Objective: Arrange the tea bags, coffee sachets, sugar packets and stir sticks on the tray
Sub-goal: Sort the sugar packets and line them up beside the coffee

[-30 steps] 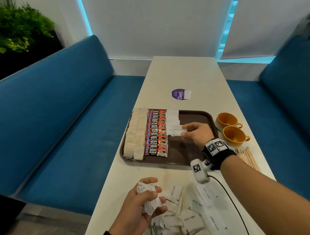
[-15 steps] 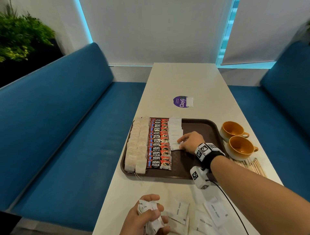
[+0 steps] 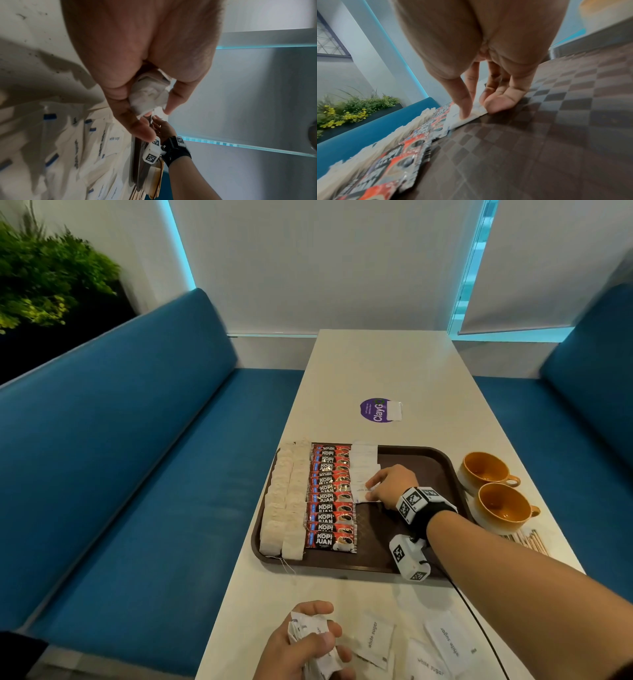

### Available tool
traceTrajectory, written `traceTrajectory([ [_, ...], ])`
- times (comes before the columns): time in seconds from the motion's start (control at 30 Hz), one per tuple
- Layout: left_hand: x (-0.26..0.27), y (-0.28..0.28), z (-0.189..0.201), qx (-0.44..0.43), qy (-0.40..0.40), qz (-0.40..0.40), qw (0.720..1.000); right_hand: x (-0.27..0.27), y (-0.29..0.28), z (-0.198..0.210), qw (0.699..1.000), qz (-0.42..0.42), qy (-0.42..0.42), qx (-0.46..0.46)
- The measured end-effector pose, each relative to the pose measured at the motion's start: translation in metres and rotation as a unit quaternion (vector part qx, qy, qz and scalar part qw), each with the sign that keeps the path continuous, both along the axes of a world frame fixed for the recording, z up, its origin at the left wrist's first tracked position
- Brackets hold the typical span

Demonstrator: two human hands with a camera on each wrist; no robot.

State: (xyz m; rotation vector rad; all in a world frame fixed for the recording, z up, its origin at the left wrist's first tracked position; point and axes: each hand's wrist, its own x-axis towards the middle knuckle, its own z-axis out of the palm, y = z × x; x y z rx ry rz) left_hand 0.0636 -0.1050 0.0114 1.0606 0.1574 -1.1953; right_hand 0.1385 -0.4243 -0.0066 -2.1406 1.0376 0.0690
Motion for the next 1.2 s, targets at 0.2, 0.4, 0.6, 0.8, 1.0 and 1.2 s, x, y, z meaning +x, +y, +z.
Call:
traceTrajectory([
  [0.2, -0.003, 0.002, 0.000, 0.007, -0.009, -0.006, 1.000, -0.004, 0.000, 0.002, 1.000, -0.007, -0.029, 0.005],
  [0.4, -0.007, 0.005, -0.001, -0.016, -0.003, 0.017, 1.000, -0.032, 0.004, 0.017, 0.995, -0.016, -0.096, -0.009],
  [0.6, -0.023, 0.007, 0.010, -0.079, -0.007, 0.050, 0.996, -0.104, 0.045, 0.054, 0.983, 0.021, -0.182, 0.034],
  [0.8, -0.044, 0.015, 0.024, -0.138, -0.027, 0.038, 0.989, -0.190, 0.113, 0.079, 0.959, 0.102, -0.211, 0.157],
  [1.0, -0.063, 0.018, 0.026, -0.123, -0.095, 0.005, 0.988, -0.237, 0.158, 0.075, 0.936, 0.083, -0.256, 0.229],
  [1.2, -0.078, 0.019, 0.027, -0.098, -0.151, -0.020, 0.983, -0.256, 0.174, 0.061, 0.910, 0.019, -0.301, 0.284],
])
